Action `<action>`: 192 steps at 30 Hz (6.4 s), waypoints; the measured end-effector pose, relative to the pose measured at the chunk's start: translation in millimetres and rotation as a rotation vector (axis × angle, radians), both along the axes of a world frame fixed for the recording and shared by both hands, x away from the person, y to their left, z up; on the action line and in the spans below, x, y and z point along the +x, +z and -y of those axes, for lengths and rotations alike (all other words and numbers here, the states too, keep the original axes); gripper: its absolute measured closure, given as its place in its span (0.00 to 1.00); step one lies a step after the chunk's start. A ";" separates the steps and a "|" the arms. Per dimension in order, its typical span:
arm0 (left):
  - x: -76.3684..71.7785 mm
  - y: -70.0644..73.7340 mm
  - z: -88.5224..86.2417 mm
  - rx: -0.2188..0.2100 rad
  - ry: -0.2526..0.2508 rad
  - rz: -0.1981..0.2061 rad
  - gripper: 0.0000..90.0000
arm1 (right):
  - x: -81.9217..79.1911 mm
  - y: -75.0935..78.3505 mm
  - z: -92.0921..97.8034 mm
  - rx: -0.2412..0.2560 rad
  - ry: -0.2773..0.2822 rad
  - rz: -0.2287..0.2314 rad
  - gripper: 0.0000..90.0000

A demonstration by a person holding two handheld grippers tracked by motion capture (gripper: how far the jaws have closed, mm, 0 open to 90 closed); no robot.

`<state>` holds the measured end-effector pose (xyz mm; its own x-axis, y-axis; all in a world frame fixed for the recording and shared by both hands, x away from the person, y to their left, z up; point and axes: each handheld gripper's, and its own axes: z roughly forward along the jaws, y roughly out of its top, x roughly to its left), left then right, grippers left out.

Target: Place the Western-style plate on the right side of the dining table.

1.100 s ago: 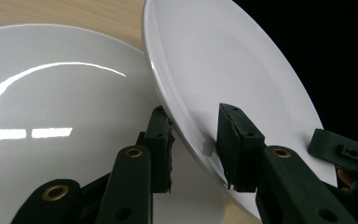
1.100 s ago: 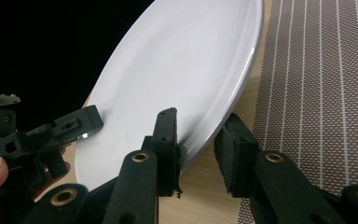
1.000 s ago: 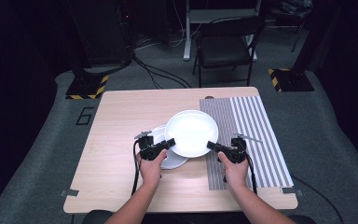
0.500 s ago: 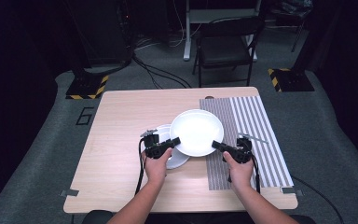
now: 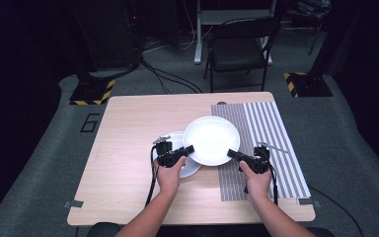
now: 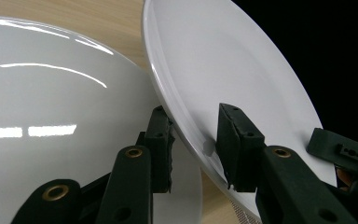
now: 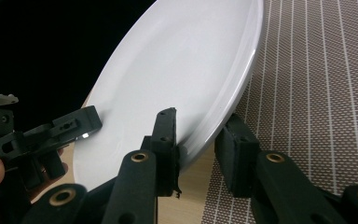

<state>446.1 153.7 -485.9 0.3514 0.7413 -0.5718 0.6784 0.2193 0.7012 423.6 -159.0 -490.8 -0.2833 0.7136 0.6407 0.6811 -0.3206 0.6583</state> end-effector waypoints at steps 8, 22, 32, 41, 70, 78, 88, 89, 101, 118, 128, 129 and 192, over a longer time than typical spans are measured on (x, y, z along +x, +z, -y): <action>1.8 -0.7 7.0 -0.002 -0.003 -0.002 0.74 | -0.2 -2.1 6.6 0.005 -0.014 -0.003 0.77; 4.8 -3.0 13.4 -0.001 -0.023 -0.005 0.74 | -3.1 -3.4 12.4 0.002 -0.031 0.000 0.77; 6.7 -1.8 20.1 -0.006 -0.035 -0.005 0.74 | -5.6 -2.4 18.2 0.005 -0.047 0.001 0.77; 9.0 -0.3 26.7 -0.005 -0.047 0.001 0.74 | -7.7 -1.5 23.6 0.004 -0.060 0.008 0.77; 14.6 1.8 53.3 -0.013 -0.108 0.002 0.74 | -21.6 0.3 46.8 -0.003 -0.130 0.024 0.77; 16.6 1.2 61.7 -0.015 -0.133 0.002 0.74 | -26.4 1.8 52.8 0.005 -0.152 0.013 0.77; 19.4 0.1 77.9 -0.029 -0.157 -0.006 0.74 | -34.9 1.5 65.3 -0.002 -0.188 0.015 0.77; 19.6 -0.1 79.4 -0.032 -0.160 -0.005 0.74 | -35.8 1.6 66.7 0.000 -0.195 0.017 0.77; 22.4 -1.7 90.8 -0.026 -0.184 -0.006 0.74 | -41.1 0.0 76.4 0.002 -0.220 0.010 0.77; 27.4 -5.4 102.0 -0.025 -0.194 -0.011 0.74 | -41.2 -3.7 85.2 0.009 -0.248 0.000 0.77; 30.9 -9.1 108.7 -0.017 -0.195 -0.020 0.74 | -38.9 -8.7 90.2 0.007 -0.260 -0.009 0.77; 31.1 -9.6 109.4 -0.022 -0.194 -0.022 0.74 | -38.7 -8.9 90.4 0.011 -0.262 -0.012 0.77; 53.8 -40.7 132.8 -0.018 -0.162 -0.080 0.75 | -15.6 -32.7 103.3 -0.021 -0.320 -0.090 0.75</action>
<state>500.0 20.9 -526.6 0.4187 0.6680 -0.6151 0.7591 0.1143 0.6408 408.0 -262.3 -523.6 0.0147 0.7705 0.6373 0.6039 -0.5148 0.6085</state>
